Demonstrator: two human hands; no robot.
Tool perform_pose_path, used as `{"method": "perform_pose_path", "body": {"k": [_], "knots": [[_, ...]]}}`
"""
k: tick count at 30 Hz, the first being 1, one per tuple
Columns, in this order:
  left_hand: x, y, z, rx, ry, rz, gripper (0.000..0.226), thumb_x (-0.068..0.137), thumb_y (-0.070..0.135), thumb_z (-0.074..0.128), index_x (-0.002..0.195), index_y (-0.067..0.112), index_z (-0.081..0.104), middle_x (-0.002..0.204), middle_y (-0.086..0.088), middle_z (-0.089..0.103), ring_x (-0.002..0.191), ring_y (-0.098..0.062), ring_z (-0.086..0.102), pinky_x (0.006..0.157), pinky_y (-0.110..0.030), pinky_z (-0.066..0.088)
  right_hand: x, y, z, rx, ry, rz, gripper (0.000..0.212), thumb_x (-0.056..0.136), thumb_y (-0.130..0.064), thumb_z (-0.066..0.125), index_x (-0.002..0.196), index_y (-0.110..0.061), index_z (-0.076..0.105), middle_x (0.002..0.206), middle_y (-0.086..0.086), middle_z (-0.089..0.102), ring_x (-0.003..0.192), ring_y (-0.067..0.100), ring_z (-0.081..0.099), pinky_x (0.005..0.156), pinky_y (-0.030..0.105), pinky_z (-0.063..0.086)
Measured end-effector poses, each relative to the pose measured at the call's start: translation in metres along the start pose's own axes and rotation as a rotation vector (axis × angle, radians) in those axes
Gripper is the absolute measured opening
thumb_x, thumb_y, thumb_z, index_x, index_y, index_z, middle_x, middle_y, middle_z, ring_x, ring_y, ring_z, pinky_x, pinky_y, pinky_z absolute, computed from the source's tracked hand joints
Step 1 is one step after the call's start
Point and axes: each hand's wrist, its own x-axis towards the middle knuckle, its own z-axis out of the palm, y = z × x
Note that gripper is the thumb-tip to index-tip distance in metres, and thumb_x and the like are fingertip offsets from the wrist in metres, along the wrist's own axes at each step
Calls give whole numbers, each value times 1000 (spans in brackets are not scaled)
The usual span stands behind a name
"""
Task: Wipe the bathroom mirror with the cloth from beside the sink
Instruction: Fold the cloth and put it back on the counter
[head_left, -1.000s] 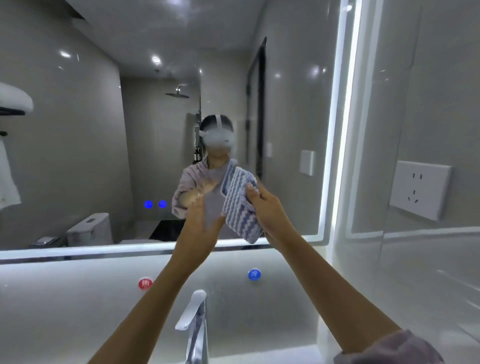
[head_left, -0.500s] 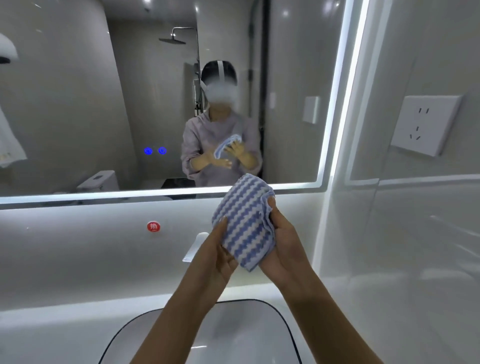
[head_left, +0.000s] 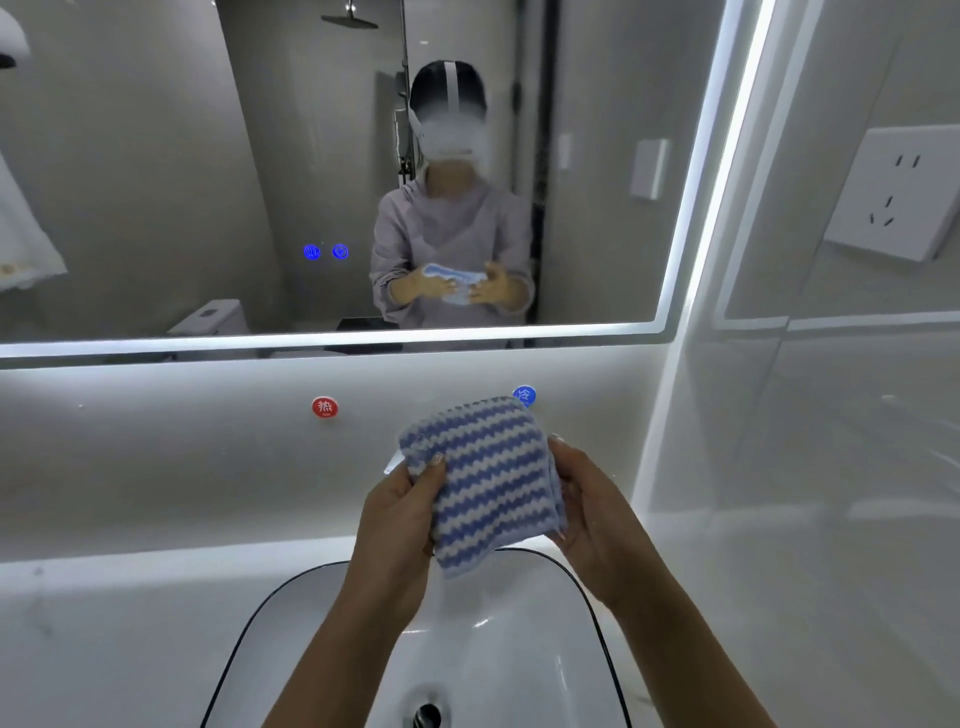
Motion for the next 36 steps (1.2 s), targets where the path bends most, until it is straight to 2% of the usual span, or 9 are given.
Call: {"method": "perform_pose_path", "body": {"k": [3,6,9,15,19,25,28,33,36], "knots": [[0,4,-13,10,-64,-37,22,85,26,56,102,14,64,87,-3,76,76,-18,73,56,-23,56,-1,2,0,-133,-25,50,36,94,-32,50,114,-4,63,111,19,69,105,37,64,99,52,47],[-1,5,-24,52,-92,-50,30,78,32,57,100,14,65,87,-3,76,76,-18,73,56,-22,55,-1,10,4,-246,-62,39,46,78,-37,64,112,-6,64,105,14,72,98,34,68,91,49,53],[-2,7,-34,80,-86,-52,36,73,36,59,99,11,65,87,-4,76,75,-18,73,56,-22,55,-1,17,7,-291,-95,30,50,70,-35,70,112,-7,64,103,12,73,96,31,69,88,45,56],[-3,10,-57,29,-93,-123,23,85,26,54,96,9,64,81,-4,76,70,-17,73,54,-21,55,-3,28,8,-100,-164,67,45,75,-23,67,114,-2,62,109,19,69,96,31,68,78,36,59],[-4,9,-60,42,-121,-134,26,86,28,53,102,10,62,84,-6,76,73,-20,73,55,-23,56,-3,35,16,27,-136,99,43,83,-30,57,113,-1,63,106,21,70,87,29,71,68,33,59],[-6,6,-57,-2,-122,-149,36,78,33,59,109,17,64,99,-9,74,86,-28,72,60,-31,58,-3,38,19,-56,-85,155,51,76,-28,65,116,4,60,110,22,68,100,36,66,87,43,56],[-5,3,-53,14,-159,-196,35,79,36,58,108,17,64,98,-6,75,86,-25,72,60,-28,57,-1,38,14,-56,-27,110,46,73,-28,66,108,1,63,103,18,71,92,33,69,81,41,59],[0,-10,-37,226,-168,-212,47,65,34,72,104,8,67,89,-8,76,81,-23,73,60,-23,56,2,34,-14,-16,20,78,42,76,-27,66,108,0,64,100,17,72,88,32,71,70,36,60],[4,-26,-19,244,-126,-193,42,68,30,72,103,7,68,88,-9,76,79,-24,73,60,-25,57,2,30,-38,-28,56,75,42,76,-27,67,110,-1,65,103,18,71,93,34,69,77,41,59]]}}
